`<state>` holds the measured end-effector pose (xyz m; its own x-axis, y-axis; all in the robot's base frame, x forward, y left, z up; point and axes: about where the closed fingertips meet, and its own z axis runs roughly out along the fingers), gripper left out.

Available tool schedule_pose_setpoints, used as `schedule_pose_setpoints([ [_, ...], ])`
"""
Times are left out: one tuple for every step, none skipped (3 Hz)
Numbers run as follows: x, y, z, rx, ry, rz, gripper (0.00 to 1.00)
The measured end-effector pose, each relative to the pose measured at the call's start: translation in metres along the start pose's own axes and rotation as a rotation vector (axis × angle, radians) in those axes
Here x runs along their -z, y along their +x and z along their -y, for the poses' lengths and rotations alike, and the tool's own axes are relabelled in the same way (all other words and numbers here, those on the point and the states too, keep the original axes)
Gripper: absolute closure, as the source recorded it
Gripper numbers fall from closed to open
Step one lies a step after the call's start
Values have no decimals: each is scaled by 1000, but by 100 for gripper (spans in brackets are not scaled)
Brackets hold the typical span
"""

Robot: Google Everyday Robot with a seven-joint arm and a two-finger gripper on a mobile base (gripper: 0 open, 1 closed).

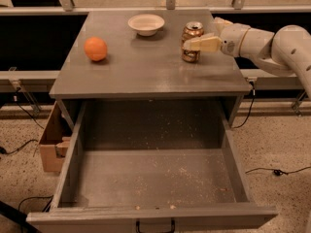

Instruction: Place orange can into top drawer

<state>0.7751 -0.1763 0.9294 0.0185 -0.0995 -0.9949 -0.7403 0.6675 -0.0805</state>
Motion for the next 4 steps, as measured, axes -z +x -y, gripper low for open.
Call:
schedule_pose_setpoints([
  [-25,0,6,-26,-16,26,0],
  [-27,-2,7,-24,-18,29,0],
  [-39,17,-3,-22,-45,21,18],
  [-43,33,-6,-40,-54,19,41],
])
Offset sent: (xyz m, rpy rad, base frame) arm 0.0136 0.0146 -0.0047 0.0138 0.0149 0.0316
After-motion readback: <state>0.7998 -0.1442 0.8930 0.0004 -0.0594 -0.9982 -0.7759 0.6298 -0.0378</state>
